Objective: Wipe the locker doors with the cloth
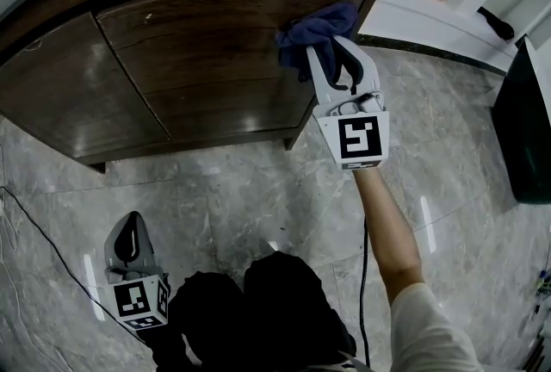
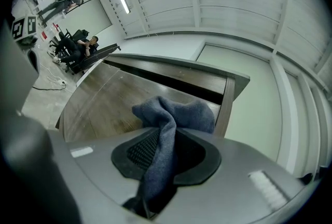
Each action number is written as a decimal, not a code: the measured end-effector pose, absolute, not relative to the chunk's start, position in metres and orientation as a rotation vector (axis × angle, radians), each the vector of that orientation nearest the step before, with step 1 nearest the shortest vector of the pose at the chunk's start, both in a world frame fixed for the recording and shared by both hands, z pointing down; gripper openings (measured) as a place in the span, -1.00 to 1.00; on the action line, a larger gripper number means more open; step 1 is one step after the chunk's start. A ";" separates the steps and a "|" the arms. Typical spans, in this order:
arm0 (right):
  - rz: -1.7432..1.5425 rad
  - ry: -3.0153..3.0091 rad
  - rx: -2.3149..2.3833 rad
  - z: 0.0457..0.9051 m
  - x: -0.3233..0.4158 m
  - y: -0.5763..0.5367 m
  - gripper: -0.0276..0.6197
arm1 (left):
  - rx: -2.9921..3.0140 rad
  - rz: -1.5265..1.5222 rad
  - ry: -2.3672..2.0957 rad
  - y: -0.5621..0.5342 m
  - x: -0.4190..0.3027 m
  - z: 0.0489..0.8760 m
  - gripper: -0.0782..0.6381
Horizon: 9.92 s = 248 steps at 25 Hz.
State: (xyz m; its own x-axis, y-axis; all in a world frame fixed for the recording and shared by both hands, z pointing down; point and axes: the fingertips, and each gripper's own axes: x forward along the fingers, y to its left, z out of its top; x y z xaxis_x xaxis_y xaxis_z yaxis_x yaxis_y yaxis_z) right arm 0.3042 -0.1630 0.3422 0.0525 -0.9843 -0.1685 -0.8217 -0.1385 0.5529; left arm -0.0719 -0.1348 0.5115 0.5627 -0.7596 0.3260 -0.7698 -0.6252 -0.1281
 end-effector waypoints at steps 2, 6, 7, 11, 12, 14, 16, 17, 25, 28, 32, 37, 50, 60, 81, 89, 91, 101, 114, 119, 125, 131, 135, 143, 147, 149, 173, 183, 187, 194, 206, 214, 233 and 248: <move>-0.731 -1.832 2.032 0.350 0.304 -0.163 -0.63 | 2.751 0.550 -1.350 -0.134 -0.073 0.511 -0.78; -0.721 -1.841 2.016 0.369 0.306 -0.162 -0.63 | 2.748 0.558 -1.360 -0.133 -0.075 0.511 -0.78; -0.712 -1.842 2.013 0.375 0.306 -0.162 -0.63 | 2.746 0.561 -1.364 -0.133 -0.077 0.511 -0.78; -0.671 -1.843 2.009 0.403 0.306 -0.163 -0.63 | 2.742 0.569 -1.381 -0.134 -0.081 0.509 -0.78; -0.660 -1.844 2.006 0.410 0.306 -0.163 -0.63 | 2.740 0.568 -1.384 -0.133 -0.082 0.509 -0.78; -0.640 -1.845 1.997 0.424 0.307 -0.163 -0.63 | 2.736 0.560 -1.386 -0.133 -0.082 0.508 -0.78; -0.617 -1.849 1.991 0.437 0.308 -0.162 -0.63 | 2.733 0.555 -1.386 -0.132 -0.082 0.508 -0.78; -0.603 -1.852 1.988 0.444 0.307 -0.162 -0.63 | 2.732 0.558 -1.387 -0.132 -0.082 0.508 -0.78; -0.484 -1.876 1.950 0.503 0.305 -0.163 -0.63 | 2.732 0.577 -1.409 -0.128 -0.086 0.507 -0.78; -0.429 -1.882 1.929 0.526 0.303 -0.163 -0.63 | 2.729 0.584 -1.421 -0.126 -0.090 0.505 -0.78; -0.341 -1.879 1.917 0.559 0.304 -0.163 -0.63 | 2.726 0.586 -1.441 -0.124 -0.094 0.502 -0.78; -0.274 -1.889 1.909 0.585 0.302 -0.165 -0.63 | 2.731 0.586 -1.453 -0.118 -0.097 0.499 -0.78; -0.037 -1.904 1.879 0.652 0.297 -0.166 -0.63 | 2.726 0.591 -1.460 -0.107 -0.099 0.501 -0.78; 0.006 -1.861 1.870 0.664 0.291 -0.168 -0.63 | 2.714 0.588 -1.466 -0.108 -0.104 0.504 -0.78; -0.217 -1.912 1.846 0.574 0.257 -0.186 -0.63 | 2.702 0.553 -1.450 -0.110 -0.108 0.507 -0.78; -0.323 -1.932 1.863 0.533 0.249 -0.190 -0.63 | 2.700 0.546 -1.451 -0.110 -0.109 0.507 -0.78; -0.353 -1.942 1.866 0.520 0.246 -0.191 -0.63 | 2.699 0.543 -1.452 -0.110 -0.109 0.507 -0.78; -0.495 -1.970 1.884 0.465 0.234 -0.196 -0.63 | 2.695 0.535 -1.455 -0.109 -0.113 0.506 -0.78; -0.582 -1.979 1.909 0.419 0.229 -0.199 -0.63 | 2.687 0.527 -1.464 -0.107 -0.119 0.508 -0.78; -0.610 -1.990 1.916 0.402 0.226 -0.201 -0.63 | 2.684 0.529 -1.460 -0.108 -0.119 0.509 -0.78; -0.657 -2.000 1.911 0.378 0.220 -0.204 -0.63 | 2.679 0.527 -1.461 -0.107 -0.119 0.511 -0.78; -0.700 -2.009 1.910 0.355 0.216 -0.206 -0.63 | 2.679 0.524 -1.456 -0.108 -0.117 0.512 -0.78; -0.735 -2.013 1.911 0.339 0.212 -0.207 -0.62 | 2.674 0.522 -1.459 -0.108 -0.119 0.512 -0.78; -0.795 -2.016 1.902 0.311 0.202 -0.212 -0.62 | 2.673 0.519 -1.455 -0.108 -0.120 0.513 -0.78; -0.823 -2.020 1.895 0.300 0.196 -0.215 -0.62 | 2.672 0.515 -1.455 -0.109 -0.120 0.513 -0.78; -0.829 -2.024 1.896 0.296 0.194 -0.216 -0.62 | 2.672 0.513 -1.456 -0.109 -0.120 0.514 -0.78; -0.737 -2.081 1.808 0.370 0.165 -0.228 -0.62 | 2.657 0.518 -1.470 -0.109 -0.128 0.517 -0.78; -0.609 -2.088 1.741 0.442 0.151 -0.234 -0.62 | 2.649 0.521 -1.472 -0.110 -0.133 0.521 -0.78; -0.549 -2.099 1.713 0.473 0.145 -0.237 -0.62 | 2.641 0.524 -1.483 -0.111 -0.138 0.522 -0.78; -0.421 -2.088 1.697 0.521 0.142 -0.238 -0.62 | 2.629 0.537 -1.494 -0.110 -0.145 0.525 -0.78; -0.300 -2.099 1.617 0.582 0.127 -0.244 -0.62 | 2.613 0.539 -1.506 -0.113 -0.154 0.529 -0.78; -0.209 -2.089 1.547 0.626 0.117 -0.246 -0.62 | 2.609 0.555 -1.503 -0.115 -0.158 0.533 -0.78; -0.101 -2.056 1.477 0.684 0.101 -0.251 -0.62 | 2.598 0.587 -1.503 -0.121 -0.160 0.540 -0.78; -0.243 -2.118 1.558 0.587 0.077 -0.265 -0.62 | 2.598 0.555 -1.528 -0.119 -0.171 0.529 -0.78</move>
